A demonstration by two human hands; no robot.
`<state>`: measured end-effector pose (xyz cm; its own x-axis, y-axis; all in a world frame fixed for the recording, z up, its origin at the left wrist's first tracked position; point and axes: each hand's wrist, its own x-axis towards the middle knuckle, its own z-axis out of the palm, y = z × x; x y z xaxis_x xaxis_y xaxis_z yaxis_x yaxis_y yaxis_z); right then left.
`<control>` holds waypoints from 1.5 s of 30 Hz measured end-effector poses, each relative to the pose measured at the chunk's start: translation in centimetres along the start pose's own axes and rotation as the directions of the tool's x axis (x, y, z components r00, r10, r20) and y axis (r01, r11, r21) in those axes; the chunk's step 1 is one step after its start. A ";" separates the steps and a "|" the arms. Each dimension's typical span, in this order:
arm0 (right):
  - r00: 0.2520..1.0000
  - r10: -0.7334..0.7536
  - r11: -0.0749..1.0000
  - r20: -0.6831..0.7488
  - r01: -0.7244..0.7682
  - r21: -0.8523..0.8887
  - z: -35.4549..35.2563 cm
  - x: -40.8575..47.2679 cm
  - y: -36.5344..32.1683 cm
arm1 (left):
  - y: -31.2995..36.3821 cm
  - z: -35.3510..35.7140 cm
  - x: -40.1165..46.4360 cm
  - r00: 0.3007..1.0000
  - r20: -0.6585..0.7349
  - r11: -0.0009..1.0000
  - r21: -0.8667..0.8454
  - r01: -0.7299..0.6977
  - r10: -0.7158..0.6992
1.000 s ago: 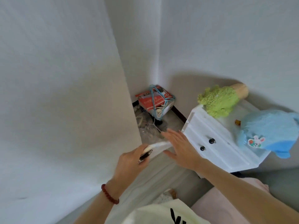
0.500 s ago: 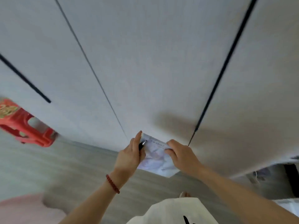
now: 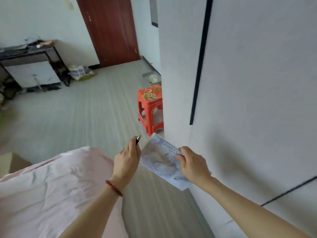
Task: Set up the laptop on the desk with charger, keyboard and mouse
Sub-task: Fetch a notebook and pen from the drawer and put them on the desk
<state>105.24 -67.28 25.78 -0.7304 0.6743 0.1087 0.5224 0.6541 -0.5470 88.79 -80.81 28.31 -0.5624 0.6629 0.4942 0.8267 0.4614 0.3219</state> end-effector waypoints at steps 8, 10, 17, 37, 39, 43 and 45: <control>0.951 -0.277 0.923 0.140 0.304 -0.235 5.6 19.6 -5.6 | -10.8 0.2 8.1 0.897 -0.016 0.886 0.151 0.438 -0.441; 0.920 -0.348 0.882 0.182 0.387 -0.270 8.0 24.3 -7.7 | -14.1 1.0 10.4 0.879 -0.060 0.867 0.147 0.476 -0.473; 0.846 -0.470 0.803 0.250 0.528 -0.276 16.8 41.9 -16.0 | -29.4 4.2 21.6 0.801 -0.127 0.780 0.179 0.599 -0.585; 0.815 -0.470 0.792 0.338 0.559 -0.247 35.7 100.7 -40.5 | -73.5 11.0 66.9 0.756 -0.115 0.746 0.120 0.655 -0.645; 0.795 -0.487 0.783 0.362 0.581 -0.223 37.8 105.9 -44.7 | -78.0 10.4 70.4 0.732 -0.137 0.727 0.095 0.680 -0.667; 0.726 -0.550 0.740 0.414 0.653 -0.161 44.0 114.9 -54.0 | -87.8 8.5 74.7 0.637 -0.251 0.640 0.080 0.764 -0.729; 0.690 -0.587 0.717 0.423 0.686 -0.124 47.6 118.4 -58.5 | -93.1 7.5 76.3 0.599 -0.295 0.607 0.074 0.791 -0.744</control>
<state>-32.74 -41.96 31.14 -0.9970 -0.0635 0.0450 -0.0718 0.9739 -0.2153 -31.20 -68.74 30.05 -0.9481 -0.1197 0.2945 0.0564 0.8485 0.5263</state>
